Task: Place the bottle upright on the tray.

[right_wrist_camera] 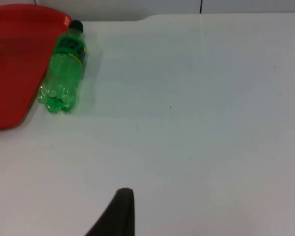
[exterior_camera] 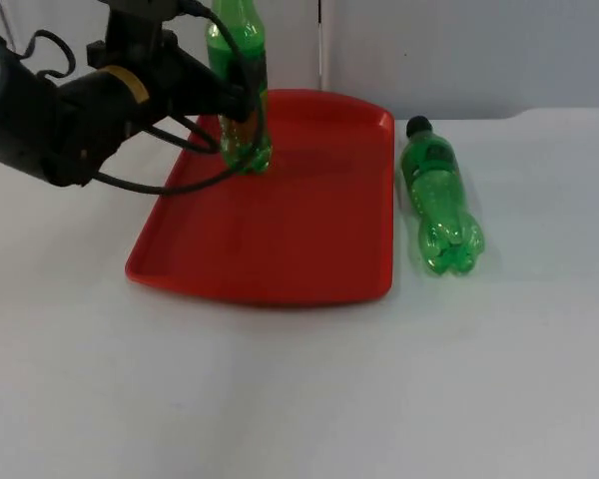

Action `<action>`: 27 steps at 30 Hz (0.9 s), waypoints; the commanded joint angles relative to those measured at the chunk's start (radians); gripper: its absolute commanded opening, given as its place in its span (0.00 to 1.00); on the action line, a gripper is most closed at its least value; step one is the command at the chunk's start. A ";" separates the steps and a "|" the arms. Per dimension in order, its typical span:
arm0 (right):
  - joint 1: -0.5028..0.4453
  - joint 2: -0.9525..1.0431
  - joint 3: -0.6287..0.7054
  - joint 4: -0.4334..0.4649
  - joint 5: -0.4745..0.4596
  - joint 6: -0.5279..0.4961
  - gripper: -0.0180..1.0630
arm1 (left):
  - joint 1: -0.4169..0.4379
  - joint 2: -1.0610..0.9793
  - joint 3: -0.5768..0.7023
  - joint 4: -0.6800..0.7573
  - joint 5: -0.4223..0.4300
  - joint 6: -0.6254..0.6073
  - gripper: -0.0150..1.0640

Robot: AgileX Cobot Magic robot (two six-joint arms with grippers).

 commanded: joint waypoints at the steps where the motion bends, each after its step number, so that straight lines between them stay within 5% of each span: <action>1: -0.009 -0.003 0.007 0.001 -0.006 -0.002 0.99 | -0.002 -0.057 0.053 0.026 0.007 -0.025 0.99; 12: -0.009 -0.003 0.007 0.001 -0.006 -0.002 0.99 | -0.002 -0.352 0.247 0.052 0.186 -0.098 0.99; 27: -0.009 -0.003 0.007 0.001 -0.006 -0.002 0.99 | -0.004 -0.722 0.279 0.066 0.591 -0.162 0.99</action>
